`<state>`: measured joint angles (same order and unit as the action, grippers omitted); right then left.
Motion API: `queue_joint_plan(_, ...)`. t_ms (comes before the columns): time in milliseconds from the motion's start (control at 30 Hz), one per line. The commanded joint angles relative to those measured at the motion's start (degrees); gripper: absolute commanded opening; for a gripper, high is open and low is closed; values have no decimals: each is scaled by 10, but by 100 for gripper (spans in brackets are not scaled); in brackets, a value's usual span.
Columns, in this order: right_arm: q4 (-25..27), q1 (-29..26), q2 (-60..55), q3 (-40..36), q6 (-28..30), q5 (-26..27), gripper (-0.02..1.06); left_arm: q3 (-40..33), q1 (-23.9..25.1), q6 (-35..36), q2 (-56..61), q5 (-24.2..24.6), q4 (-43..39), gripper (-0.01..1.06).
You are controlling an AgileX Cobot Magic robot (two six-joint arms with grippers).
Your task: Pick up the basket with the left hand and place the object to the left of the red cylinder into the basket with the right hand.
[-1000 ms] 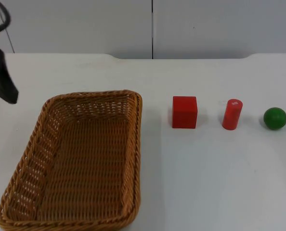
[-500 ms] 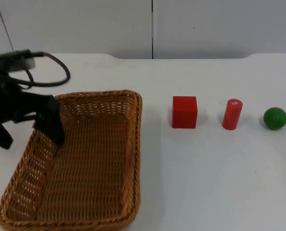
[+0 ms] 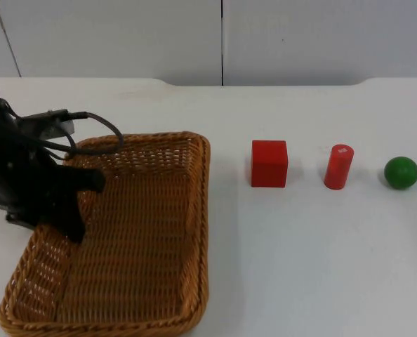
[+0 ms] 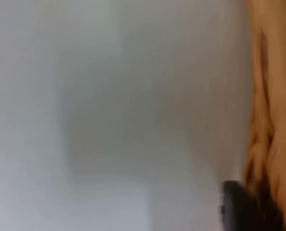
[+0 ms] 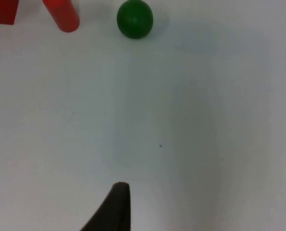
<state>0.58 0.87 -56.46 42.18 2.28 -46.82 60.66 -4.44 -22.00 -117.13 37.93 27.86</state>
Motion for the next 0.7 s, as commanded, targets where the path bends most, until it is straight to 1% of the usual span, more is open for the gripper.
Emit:
queue_joint_plan(0, -2, -4, 1, 6, 3, 5, 105, 3, -1, 3, 2, 9, 17, 0)
queue_joint_plan(67, -2, -4, 1, 6, 3, 5, 105, 3, -1, 10, 6, 11, 15, 0)
queue_joint_plan(167, -2, -4, 1, 6, 3, 5, 105, 3, -1, 12, 27, 35, 13, 0)
queue_joint_plan(200, -2, -4, 1, 6, 3, 5, 105, 3, -1, 12, 27, 35, 13, 0)
queue_joint_plan(300, -2, -4, 1, 6, 3, 5, 105, 3, 2, 27, 66, 57, 8, 0)
queue_joint_plan(367, -2, -4, 1, 6, 3, 5, 105, 2, 6, 29, 102, 81, 14, 0)
queue_joint_plan(400, -2, -4, 1, 6, 3, 5, 105, 2, 6, 29, 102, 81, 14, 0)
queue_joint_plan(500, -6, -4, 1, 6, 3, 4, 105, 1, 19, 29, 154, 126, 12, 0)
queue_joint_plan(533, -6, -4, 1, 6, 3, 4, 105, -2, 23, 29, 170, 136, 13, 0)
queue_joint_plan(567, -6, -4, 1, 6, 3, 4, 105, -2, 23, 29, 170, 136, 13, 0)
queue_joint_plan(667, -1, -4, 1, 6, 3, 4, 105, -15, 50, 29, 227, 161, 16, 0)
